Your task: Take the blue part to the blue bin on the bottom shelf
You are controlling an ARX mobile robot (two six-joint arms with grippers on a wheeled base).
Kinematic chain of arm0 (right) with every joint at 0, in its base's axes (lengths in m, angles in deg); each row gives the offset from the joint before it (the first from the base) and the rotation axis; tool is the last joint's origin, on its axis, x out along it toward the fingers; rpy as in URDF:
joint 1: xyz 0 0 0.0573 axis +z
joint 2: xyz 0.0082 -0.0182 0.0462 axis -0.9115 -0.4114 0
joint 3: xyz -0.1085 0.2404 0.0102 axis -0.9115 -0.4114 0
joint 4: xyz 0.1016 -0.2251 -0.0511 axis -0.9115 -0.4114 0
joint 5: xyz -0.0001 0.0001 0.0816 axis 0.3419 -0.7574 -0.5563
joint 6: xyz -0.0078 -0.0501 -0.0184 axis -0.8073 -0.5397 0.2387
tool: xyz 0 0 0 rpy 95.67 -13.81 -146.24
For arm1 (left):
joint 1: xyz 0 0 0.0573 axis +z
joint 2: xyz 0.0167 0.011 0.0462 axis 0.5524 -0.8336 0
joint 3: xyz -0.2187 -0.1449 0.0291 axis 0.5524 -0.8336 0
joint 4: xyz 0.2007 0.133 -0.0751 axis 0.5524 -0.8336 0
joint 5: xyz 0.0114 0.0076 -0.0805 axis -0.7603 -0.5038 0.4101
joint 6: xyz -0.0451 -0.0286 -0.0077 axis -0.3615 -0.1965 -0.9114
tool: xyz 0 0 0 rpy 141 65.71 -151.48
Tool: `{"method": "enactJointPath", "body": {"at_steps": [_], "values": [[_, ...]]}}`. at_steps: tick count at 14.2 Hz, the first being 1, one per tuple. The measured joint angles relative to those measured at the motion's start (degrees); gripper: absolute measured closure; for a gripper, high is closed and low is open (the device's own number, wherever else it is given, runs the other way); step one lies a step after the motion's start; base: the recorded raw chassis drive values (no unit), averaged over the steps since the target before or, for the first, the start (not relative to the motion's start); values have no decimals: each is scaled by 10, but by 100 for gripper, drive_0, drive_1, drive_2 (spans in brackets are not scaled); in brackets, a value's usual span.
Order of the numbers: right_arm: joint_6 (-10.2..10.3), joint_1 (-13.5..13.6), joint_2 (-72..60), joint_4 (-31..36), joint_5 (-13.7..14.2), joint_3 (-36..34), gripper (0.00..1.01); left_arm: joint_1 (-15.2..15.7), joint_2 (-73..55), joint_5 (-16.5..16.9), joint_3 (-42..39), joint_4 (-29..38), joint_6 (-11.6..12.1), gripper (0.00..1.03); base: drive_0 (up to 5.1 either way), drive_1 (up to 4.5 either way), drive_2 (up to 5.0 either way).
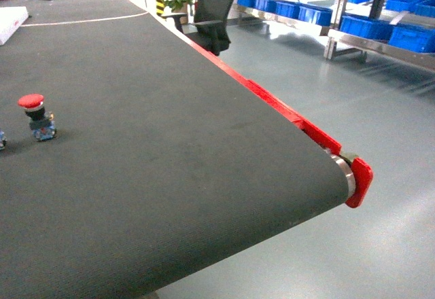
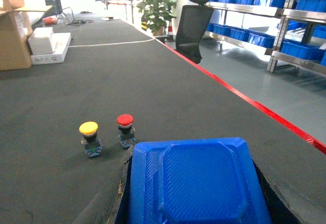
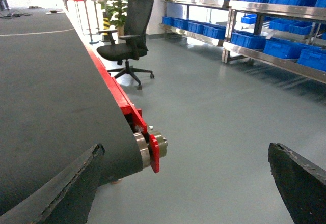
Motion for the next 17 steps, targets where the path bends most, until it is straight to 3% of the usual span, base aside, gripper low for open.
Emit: {"method": "enactJointPath", "body": {"at_steps": [17], "values": [[0,0,0,0,0,0,3,0,0,0,0,0,0,59,-158,-158,-158]]}}
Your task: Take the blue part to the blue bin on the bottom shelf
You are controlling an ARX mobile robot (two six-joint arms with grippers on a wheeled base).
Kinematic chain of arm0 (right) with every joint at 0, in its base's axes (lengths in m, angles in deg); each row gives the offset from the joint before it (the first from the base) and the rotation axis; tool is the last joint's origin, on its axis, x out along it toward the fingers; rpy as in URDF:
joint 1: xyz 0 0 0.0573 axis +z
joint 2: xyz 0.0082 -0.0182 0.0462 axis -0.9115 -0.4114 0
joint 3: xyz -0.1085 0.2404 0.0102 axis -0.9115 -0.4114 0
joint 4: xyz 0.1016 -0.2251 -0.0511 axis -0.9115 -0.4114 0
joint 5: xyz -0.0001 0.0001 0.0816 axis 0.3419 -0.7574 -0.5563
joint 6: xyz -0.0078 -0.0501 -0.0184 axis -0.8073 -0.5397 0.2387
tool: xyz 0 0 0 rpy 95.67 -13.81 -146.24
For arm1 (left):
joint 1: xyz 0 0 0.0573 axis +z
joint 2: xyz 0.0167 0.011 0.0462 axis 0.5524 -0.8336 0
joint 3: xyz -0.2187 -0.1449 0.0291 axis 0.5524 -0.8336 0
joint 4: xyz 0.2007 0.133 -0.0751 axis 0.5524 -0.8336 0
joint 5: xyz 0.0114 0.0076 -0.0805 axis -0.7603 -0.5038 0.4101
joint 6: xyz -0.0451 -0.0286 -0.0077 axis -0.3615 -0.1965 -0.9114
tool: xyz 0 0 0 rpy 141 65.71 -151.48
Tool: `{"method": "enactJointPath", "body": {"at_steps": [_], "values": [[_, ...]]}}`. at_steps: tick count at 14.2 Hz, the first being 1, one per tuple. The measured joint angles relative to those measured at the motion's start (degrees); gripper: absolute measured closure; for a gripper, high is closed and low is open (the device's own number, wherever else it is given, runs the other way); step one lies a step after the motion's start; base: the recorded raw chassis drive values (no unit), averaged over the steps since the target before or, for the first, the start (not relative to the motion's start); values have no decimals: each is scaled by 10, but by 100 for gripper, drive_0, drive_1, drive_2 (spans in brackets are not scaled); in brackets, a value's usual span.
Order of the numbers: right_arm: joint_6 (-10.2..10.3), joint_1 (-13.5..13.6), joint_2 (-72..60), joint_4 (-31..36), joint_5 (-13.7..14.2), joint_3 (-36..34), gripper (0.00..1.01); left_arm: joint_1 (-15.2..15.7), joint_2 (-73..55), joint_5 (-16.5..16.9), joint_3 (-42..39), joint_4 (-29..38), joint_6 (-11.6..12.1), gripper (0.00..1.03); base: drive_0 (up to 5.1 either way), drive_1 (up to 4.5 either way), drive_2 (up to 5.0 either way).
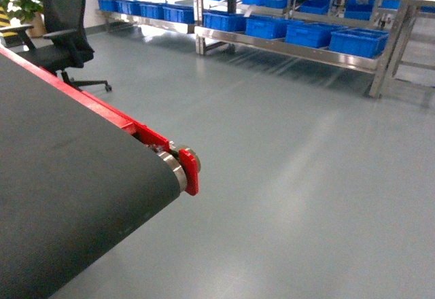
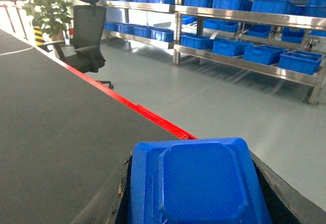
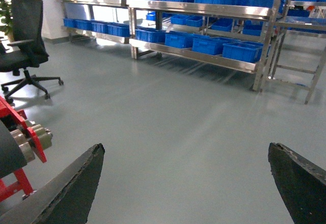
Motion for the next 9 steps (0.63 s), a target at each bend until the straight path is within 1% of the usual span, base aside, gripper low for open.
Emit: {"method": "enactJointPath", "body": {"at_steps": [9], "values": [[0,0,0,0,0,0,3,0,0,0,0,0,0,59,-159,-159,-159]]}}
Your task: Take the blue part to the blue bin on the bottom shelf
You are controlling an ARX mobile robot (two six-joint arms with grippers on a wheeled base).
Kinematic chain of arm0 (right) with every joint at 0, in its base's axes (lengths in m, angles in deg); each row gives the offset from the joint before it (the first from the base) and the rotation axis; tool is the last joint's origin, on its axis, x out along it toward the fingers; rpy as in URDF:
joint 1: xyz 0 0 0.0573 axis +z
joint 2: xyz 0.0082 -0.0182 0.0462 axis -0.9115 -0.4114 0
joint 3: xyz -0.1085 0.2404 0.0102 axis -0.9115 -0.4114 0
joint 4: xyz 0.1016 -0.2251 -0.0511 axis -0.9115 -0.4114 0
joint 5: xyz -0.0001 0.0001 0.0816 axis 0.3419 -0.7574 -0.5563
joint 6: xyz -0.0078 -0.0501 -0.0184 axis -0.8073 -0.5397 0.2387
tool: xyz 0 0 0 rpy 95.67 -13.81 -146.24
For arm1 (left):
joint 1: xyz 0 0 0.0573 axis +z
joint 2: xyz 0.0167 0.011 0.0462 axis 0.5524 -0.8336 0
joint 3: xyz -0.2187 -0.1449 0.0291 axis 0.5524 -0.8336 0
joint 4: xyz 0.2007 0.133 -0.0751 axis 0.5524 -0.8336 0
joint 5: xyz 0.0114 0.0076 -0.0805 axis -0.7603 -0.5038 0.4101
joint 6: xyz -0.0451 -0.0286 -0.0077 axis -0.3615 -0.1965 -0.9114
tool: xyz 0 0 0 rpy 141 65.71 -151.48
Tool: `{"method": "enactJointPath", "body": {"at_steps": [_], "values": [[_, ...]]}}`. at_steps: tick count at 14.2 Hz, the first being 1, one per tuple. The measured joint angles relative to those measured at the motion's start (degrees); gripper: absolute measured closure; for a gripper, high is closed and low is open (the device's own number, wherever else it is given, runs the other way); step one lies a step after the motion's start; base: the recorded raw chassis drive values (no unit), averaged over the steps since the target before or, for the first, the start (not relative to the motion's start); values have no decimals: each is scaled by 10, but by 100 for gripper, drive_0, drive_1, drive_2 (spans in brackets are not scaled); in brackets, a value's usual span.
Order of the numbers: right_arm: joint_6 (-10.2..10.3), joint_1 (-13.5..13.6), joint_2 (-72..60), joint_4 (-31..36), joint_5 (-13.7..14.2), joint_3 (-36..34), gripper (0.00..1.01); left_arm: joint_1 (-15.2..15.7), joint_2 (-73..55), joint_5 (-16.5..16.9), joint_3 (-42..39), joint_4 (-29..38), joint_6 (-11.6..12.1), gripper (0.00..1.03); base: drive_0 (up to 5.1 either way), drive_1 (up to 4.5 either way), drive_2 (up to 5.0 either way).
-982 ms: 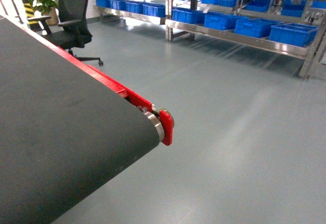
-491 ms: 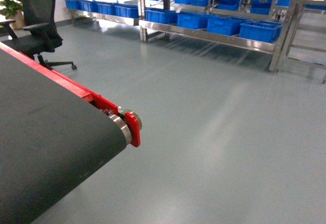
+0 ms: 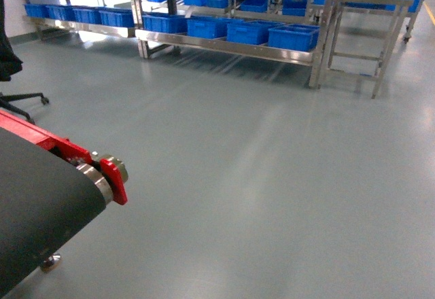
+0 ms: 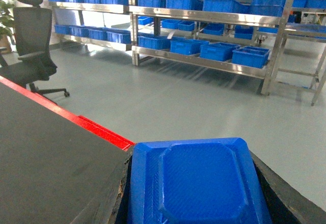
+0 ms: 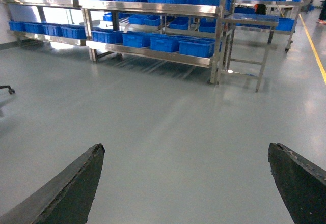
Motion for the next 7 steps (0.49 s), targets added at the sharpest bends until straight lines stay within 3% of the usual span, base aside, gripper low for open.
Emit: {"method": "enactJointPath", "body": {"at_steps": [7], "values": [[0,0,0,0,0,0,3,0,0,0,0,0,0,59,-158,-158,-158]]}}
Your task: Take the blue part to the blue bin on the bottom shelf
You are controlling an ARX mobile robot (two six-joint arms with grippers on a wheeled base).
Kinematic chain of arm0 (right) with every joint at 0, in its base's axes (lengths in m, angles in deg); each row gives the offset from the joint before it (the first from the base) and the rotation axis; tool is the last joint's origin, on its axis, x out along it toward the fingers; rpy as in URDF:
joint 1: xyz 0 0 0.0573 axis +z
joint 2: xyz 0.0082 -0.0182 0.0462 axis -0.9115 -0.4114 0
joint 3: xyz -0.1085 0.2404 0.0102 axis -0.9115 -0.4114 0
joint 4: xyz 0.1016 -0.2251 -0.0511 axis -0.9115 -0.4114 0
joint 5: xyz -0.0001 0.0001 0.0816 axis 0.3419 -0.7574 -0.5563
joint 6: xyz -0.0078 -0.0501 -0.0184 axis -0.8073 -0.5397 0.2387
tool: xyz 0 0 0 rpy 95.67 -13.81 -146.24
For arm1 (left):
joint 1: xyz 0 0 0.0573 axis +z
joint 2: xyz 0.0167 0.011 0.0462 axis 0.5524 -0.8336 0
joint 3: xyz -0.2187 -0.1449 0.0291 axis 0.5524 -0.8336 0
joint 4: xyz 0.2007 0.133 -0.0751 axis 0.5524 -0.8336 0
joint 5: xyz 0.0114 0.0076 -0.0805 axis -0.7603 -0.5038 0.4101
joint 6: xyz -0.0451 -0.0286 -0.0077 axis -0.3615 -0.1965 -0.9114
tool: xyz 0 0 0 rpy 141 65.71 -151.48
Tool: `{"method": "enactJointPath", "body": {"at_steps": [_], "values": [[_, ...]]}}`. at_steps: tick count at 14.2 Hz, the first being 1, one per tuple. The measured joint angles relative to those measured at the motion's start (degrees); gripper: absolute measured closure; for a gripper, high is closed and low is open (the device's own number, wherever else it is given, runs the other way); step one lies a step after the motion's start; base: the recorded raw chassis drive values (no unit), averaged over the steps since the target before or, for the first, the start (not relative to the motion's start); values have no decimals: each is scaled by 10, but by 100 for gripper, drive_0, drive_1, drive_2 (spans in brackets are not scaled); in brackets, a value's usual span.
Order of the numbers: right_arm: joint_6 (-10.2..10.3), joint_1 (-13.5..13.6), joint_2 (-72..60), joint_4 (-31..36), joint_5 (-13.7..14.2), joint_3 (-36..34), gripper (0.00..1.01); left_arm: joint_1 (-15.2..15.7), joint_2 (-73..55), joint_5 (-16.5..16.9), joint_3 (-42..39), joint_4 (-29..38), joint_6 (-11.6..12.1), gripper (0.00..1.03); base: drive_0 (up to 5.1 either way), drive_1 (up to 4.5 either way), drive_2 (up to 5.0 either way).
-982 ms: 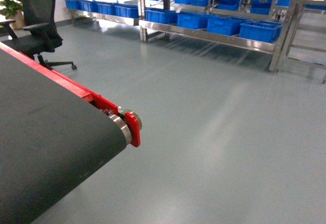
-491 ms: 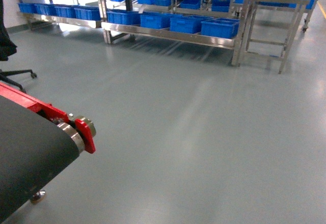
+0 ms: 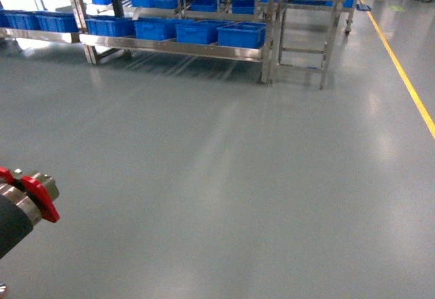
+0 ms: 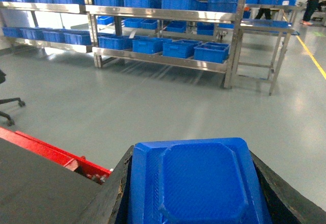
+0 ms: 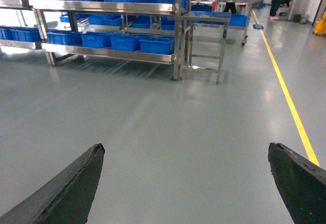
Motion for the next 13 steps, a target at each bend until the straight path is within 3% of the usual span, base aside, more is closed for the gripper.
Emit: {"method": "enactJointPath", "body": {"at_steps": [13], "values": [[0,0,0,0,0,0,3,0,-1,0,0,0,0,59,-133,-133,-133]]}}
